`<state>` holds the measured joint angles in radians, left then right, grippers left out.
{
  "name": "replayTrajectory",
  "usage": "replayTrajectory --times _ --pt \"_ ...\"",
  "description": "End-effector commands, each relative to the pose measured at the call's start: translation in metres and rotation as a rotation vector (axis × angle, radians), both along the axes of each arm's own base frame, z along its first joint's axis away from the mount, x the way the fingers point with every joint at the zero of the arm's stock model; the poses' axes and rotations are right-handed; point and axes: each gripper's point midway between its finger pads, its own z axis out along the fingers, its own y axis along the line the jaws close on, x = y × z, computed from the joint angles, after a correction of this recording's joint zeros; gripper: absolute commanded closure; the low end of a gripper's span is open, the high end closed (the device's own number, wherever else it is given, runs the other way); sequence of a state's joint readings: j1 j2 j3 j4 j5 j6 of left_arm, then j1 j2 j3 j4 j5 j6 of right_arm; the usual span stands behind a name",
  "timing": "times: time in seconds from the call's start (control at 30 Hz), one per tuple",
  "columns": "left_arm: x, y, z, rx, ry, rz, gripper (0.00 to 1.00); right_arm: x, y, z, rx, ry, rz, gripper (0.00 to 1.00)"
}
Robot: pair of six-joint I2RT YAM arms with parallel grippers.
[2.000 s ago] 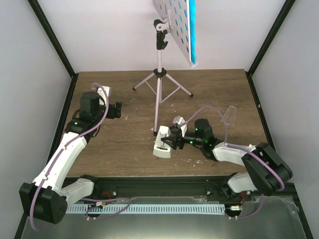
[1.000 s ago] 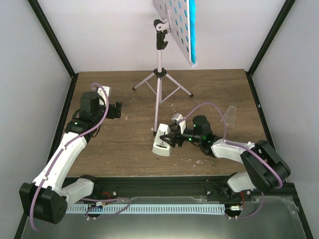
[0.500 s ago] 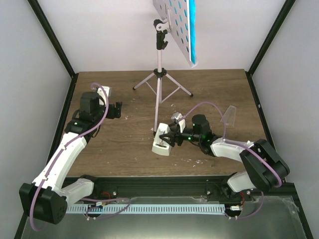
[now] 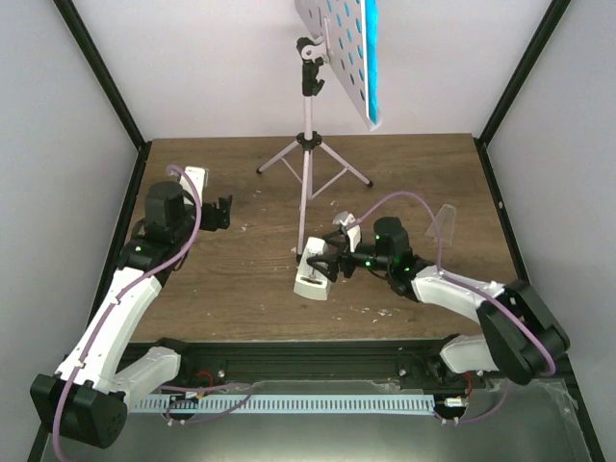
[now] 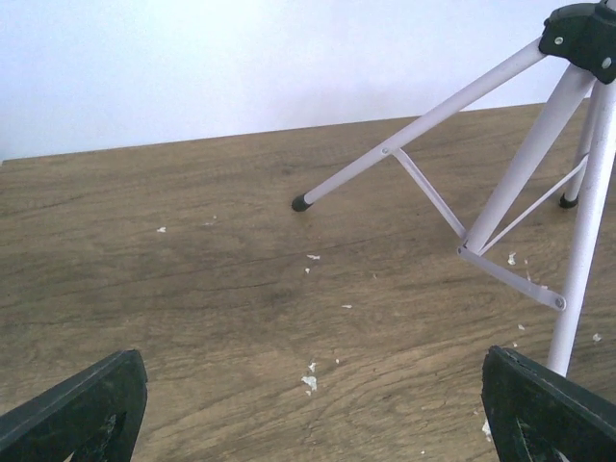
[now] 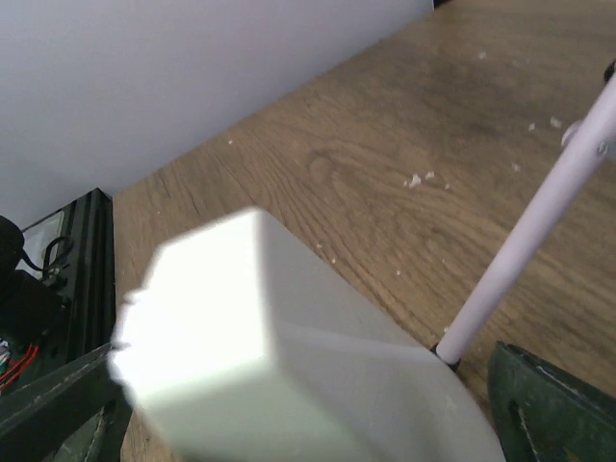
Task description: Pack up the instrument practice props
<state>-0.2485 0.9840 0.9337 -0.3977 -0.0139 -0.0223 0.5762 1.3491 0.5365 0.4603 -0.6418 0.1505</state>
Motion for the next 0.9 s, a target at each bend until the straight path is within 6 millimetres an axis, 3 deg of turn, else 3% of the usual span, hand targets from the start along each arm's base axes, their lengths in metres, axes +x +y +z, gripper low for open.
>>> replayTrajectory --times 0.0,0.33,0.47,0.57,0.7,0.87 --pt "0.0 0.002 0.0 0.016 -0.015 0.006 0.04 0.001 -0.006 0.043 0.027 -0.117 -0.016 0.0" --pt "-0.001 0.001 0.004 0.004 -0.035 0.001 0.04 -0.008 -0.027 0.066 0.04 -0.183 -0.094 0.0" --pt "-0.004 -0.011 0.002 -0.011 -0.028 -0.054 0.04 0.005 -0.044 0.07 0.042 -0.146 -0.236 0.0" --pt "-0.009 -0.029 0.001 -0.003 -0.032 -0.119 0.04 0.012 -0.062 0.068 0.03 -0.115 -0.343 0.0" --pt "-0.024 -0.065 -0.003 0.011 -0.019 -0.244 0.05 -0.006 -0.071 0.057 0.041 -0.166 -0.323 0.0" --pt "-0.052 -0.114 0.0 -0.247 0.059 -0.414 0.09 -0.029 -0.072 0.057 0.079 -0.212 -0.253 0.0"
